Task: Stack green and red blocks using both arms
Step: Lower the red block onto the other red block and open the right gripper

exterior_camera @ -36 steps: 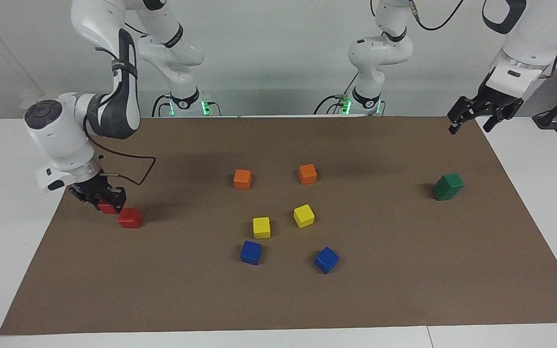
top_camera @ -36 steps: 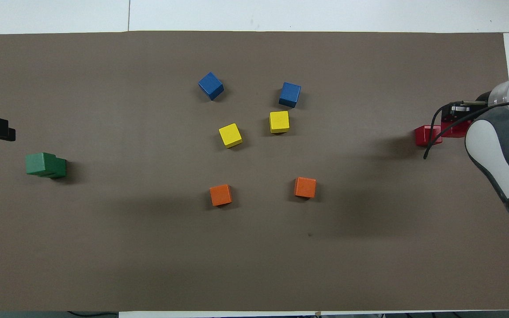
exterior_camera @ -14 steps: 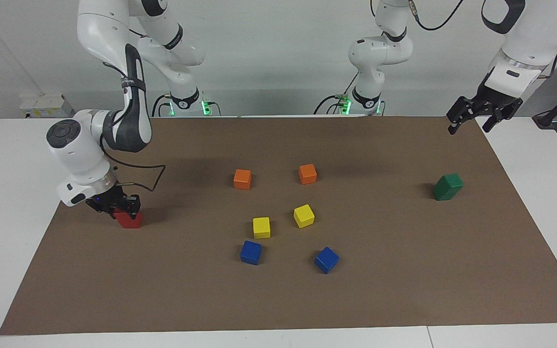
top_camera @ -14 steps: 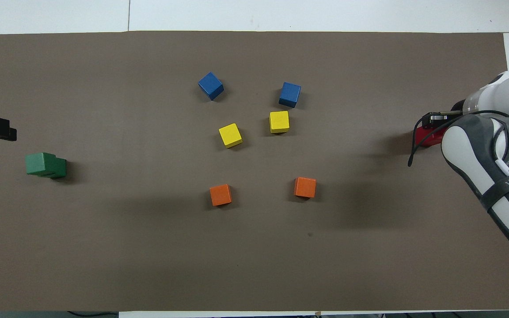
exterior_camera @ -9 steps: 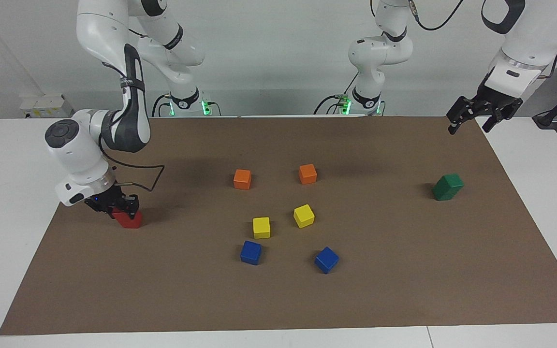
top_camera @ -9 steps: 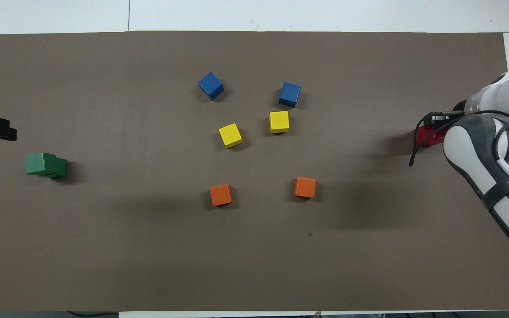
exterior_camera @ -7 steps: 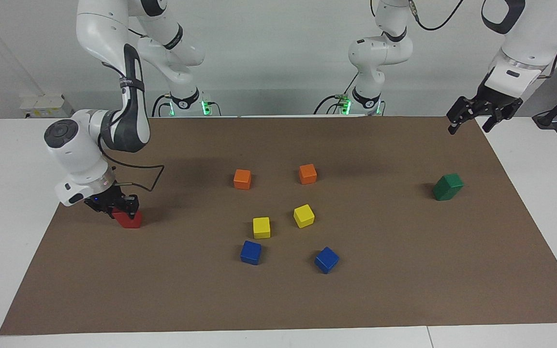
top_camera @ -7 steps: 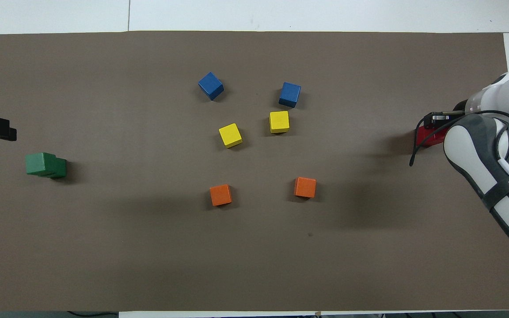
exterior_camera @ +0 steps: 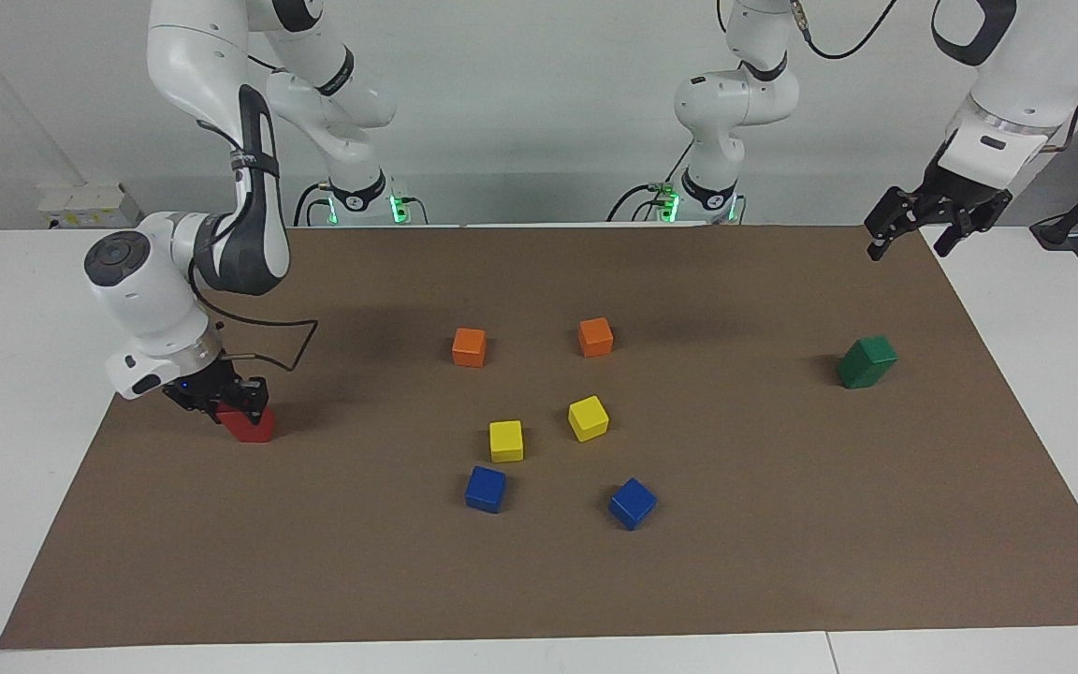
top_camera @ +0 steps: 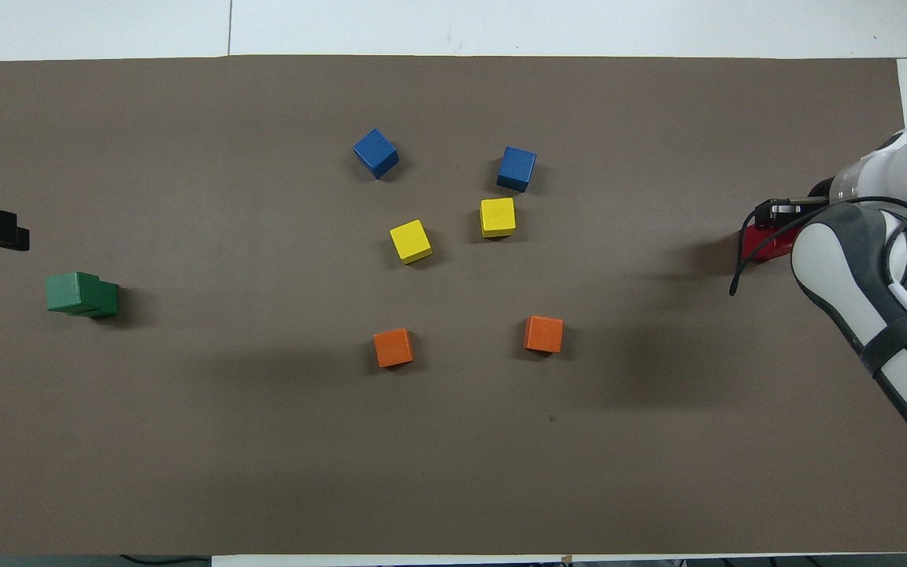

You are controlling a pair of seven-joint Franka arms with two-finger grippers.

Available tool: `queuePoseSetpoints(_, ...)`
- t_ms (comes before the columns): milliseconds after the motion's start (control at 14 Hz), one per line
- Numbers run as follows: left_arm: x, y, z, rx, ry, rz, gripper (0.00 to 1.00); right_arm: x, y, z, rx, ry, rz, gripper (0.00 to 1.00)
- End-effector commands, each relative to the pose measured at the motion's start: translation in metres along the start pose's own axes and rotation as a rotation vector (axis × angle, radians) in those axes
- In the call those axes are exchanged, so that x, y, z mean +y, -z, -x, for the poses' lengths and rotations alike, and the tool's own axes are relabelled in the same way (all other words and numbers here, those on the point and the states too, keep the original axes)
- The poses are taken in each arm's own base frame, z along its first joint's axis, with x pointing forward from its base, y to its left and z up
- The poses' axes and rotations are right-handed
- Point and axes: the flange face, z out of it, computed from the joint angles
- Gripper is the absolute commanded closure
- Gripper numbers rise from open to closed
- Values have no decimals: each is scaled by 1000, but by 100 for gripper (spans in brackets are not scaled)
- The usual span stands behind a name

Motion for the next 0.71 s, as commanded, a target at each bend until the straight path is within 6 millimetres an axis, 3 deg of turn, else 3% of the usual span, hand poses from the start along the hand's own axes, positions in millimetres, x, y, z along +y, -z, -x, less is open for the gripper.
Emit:
queuePoseSetpoints(0,1,5,-1,14,8,-15,0,4,6,5,24,2,-15,0)
queuePoseSetpoints(214,1,5,-1,15,8,-15,0,5,12,0,31,-3,-15,0)
queuePoseSetpoints(357,2,5,-1,15,8,-15,0,-5,29,-9,41,-14,-16,0)
queuePoseSetpoints(500,1,5,-1,15,10,-15,0,-23,58,-19,34,-26,-22,0)
queuePoseSetpoints(643,1,5,-1,15,10,-15,0,-48,106,-22,69,-8,-25,0)
